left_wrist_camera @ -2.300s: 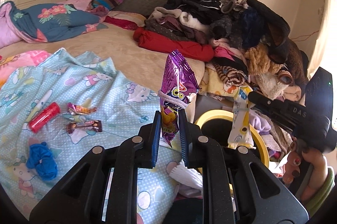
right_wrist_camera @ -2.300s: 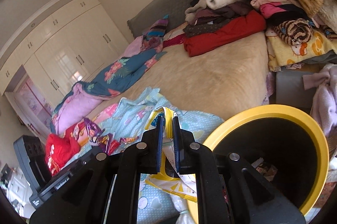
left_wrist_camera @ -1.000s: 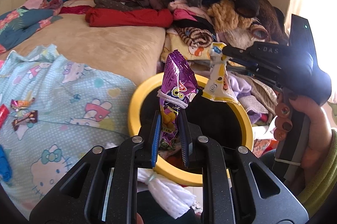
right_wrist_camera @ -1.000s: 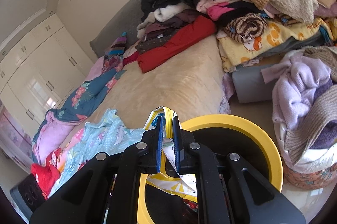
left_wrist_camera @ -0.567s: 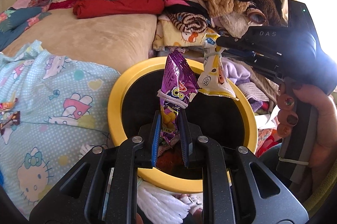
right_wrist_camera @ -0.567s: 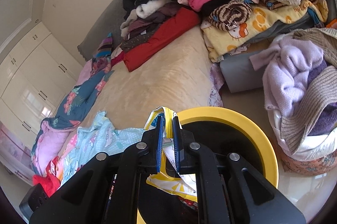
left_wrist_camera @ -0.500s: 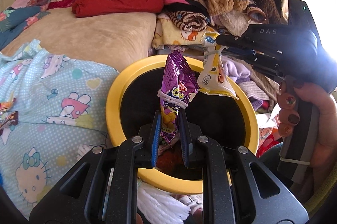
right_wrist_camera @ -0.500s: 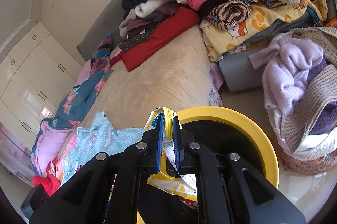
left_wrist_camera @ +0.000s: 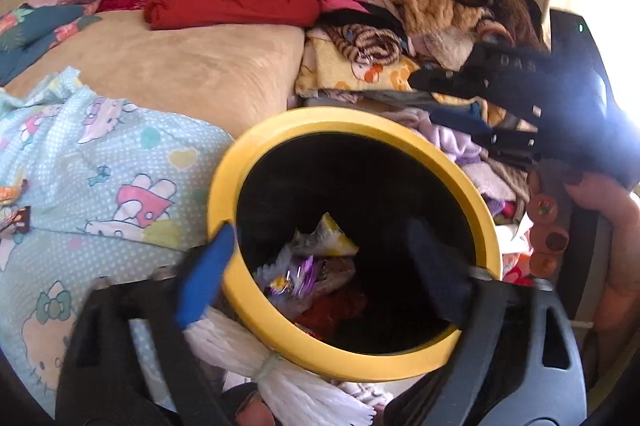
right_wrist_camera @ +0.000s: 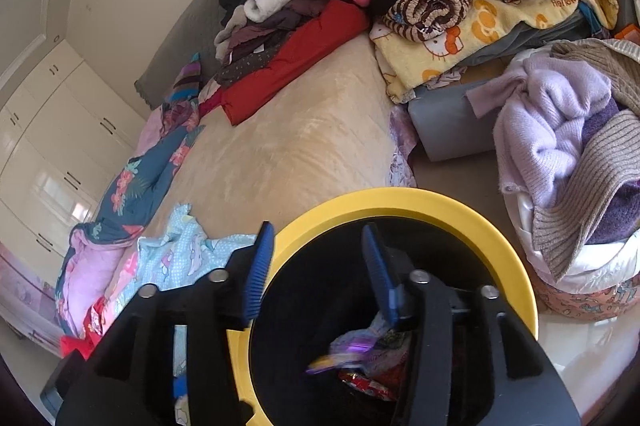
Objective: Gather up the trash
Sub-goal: 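Open both tools to drop the wrappers into the bin, then move both tools back over the blue glove and chocolate bar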
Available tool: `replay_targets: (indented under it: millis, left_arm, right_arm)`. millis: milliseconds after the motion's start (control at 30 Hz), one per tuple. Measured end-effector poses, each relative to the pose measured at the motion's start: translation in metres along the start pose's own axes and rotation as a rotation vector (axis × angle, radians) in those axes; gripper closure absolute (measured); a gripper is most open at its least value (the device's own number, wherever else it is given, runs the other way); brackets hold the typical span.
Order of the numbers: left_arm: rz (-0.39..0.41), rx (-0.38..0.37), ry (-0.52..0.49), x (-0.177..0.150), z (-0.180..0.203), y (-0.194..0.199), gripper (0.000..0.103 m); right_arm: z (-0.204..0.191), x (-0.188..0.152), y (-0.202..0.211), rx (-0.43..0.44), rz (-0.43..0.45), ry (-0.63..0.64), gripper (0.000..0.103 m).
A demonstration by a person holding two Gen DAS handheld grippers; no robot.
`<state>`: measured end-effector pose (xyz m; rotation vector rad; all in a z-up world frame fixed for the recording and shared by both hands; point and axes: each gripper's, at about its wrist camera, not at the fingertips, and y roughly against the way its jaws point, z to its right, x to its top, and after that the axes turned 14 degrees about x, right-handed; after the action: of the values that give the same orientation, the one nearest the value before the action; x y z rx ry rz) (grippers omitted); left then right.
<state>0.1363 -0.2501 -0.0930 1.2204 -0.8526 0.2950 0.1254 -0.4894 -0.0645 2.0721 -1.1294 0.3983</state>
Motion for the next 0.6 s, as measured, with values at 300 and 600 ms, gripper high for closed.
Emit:
replay_targets:
  millis: [300,600]
  left_arm:
    - [0.075,0.070,0.062,0.003,-0.024,0.026,0.011]
    - [0.121,0.171,0.111,0.003,-0.062,0.048,0.011]
  right_arm:
    - [-0.020,-0.003,-0.005,0.038,-0.014,0.076,0.038]
    - [-0.050,-0.011,-0.013,0.088,-0.042,0.195,0.036]
